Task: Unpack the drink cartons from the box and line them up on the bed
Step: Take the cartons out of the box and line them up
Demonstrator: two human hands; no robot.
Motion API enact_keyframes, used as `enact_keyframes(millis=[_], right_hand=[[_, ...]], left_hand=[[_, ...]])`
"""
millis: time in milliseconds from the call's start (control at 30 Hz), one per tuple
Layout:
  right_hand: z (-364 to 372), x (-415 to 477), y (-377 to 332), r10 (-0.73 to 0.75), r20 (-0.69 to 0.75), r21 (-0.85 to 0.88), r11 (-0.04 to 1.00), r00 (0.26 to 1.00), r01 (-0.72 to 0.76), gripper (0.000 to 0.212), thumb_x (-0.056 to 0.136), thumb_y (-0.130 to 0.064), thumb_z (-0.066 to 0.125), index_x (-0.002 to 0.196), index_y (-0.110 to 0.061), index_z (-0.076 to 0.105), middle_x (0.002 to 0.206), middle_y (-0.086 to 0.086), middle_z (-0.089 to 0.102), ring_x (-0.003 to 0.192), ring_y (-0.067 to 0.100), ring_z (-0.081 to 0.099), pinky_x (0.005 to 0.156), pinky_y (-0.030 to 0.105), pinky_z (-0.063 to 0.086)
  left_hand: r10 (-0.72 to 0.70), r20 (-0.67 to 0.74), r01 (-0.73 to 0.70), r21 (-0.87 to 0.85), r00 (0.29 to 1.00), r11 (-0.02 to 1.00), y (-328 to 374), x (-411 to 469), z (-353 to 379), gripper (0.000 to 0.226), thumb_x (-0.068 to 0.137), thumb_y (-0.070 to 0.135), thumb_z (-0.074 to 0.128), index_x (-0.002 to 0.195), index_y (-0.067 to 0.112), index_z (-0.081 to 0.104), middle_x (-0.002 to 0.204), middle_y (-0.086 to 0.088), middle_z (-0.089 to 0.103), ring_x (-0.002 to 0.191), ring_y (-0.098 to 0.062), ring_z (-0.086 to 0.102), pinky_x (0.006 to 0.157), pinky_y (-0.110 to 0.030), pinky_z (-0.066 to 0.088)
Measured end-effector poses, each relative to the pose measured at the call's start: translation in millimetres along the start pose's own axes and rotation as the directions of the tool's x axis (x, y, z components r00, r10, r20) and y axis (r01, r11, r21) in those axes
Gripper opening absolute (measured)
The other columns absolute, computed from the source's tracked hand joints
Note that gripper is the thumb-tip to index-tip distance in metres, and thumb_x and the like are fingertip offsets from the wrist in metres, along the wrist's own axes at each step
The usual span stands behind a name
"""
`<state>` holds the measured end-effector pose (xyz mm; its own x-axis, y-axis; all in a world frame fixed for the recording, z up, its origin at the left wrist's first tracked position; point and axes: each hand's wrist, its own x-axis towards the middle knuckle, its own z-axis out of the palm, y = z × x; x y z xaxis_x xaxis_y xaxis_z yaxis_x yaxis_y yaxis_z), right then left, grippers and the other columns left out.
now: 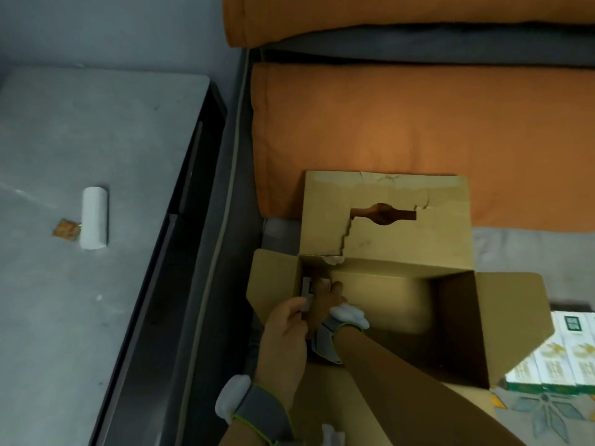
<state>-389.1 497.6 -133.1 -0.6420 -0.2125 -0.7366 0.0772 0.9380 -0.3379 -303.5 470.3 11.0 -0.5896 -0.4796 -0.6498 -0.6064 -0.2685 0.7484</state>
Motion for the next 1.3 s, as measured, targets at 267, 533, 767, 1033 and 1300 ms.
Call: enact_keyframes(millis=[267, 533, 767, 1033, 1300], right_hand=[[21.3, 4.1, 1.5, 0.074, -0.203, -0.047, 0.995, 0.976, -0.085, 0.044, 0.087, -0.032, 0.046, 0.129, -0.023, 0.037, 0.131, 0.017, 0.037, 0.113, 0.033, 0.043, 0.099, 0.044, 0.034], [-19.7, -21.6, 14.1, -0.012, -0.132, 0.020, 1.000, 0.991, 0.014, 0.064, 0.076, -0.036, 0.063, 0.131, -0.026, 0.031, 0.122, 0.017, 0.040, 0.103, 0.037, 0.050, 0.088, 0.041, 0.044], [-77.1, -82.6, 24.0, -0.186, -0.244, 0.122, 0.968, 0.952, 0.220, 0.060, 0.078, -0.038, 0.060, 0.131, -0.032, 0.034, 0.120, 0.011, 0.044, 0.099, 0.036, 0.056, 0.084, 0.038, 0.048], [-156.2, -157.4, 61.7, -0.173, -0.440, 0.243, 0.922, 0.881, 0.303, 0.066, 0.078, -0.039, 0.063, 0.132, -0.031, 0.026, 0.126, 0.002, 0.046, 0.103, 0.028, 0.059, 0.082, 0.041, 0.054], [-211.1, -187.6, 136.0, -0.165, -0.572, 0.166, 0.936, 0.803, 0.311, 0.059, 0.079, -0.036, 0.055, 0.131, -0.036, 0.028, 0.121, 0.000, 0.047, 0.094, 0.029, 0.060, 0.068, 0.034, 0.049]], left_hand=[[0.003, 0.035, -0.006, 0.087, 0.999, 0.996, -8.4, 9.8, -5.6, 0.035, 0.095, -0.004, 0.036, 0.123, 0.007, 0.053, 0.133, -0.015, 0.052, 0.120, -0.024, 0.050, 0.099, -0.031, 0.042], [-0.003, 0.042, 0.001, 0.065, 0.999, 0.998, 2.0, 8.0, 5.3, 0.036, 0.094, -0.004, 0.038, 0.124, 0.008, 0.053, 0.132, -0.014, 0.052, 0.122, -0.026, 0.049, 0.104, -0.037, 0.042], [0.050, 0.040, -0.053, 0.069, 0.998, 0.996, 20.7, -2.9, 31.3, 0.029, 0.094, 0.003, 0.042, 0.113, 0.018, 0.056, 0.116, -0.002, 0.055, 0.108, -0.019, 0.052, 0.095, -0.032, 0.044], [0.042, 0.193, -0.038, -0.024, 0.980, 0.999, 34.9, -30.6, 88.8, 0.039, 0.095, 0.022, 0.046, 0.131, 0.033, 0.040, 0.123, 0.007, 0.050, 0.115, -0.019, 0.052, 0.096, -0.040, 0.048], [0.102, 0.309, -0.094, -0.041, 0.946, 0.995, 45.7, -70.8, 174.9, 0.037, 0.095, 0.025, 0.045, 0.130, 0.038, 0.042, 0.114, 0.014, 0.056, 0.110, -0.010, 0.055, 0.097, -0.036, 0.046]])
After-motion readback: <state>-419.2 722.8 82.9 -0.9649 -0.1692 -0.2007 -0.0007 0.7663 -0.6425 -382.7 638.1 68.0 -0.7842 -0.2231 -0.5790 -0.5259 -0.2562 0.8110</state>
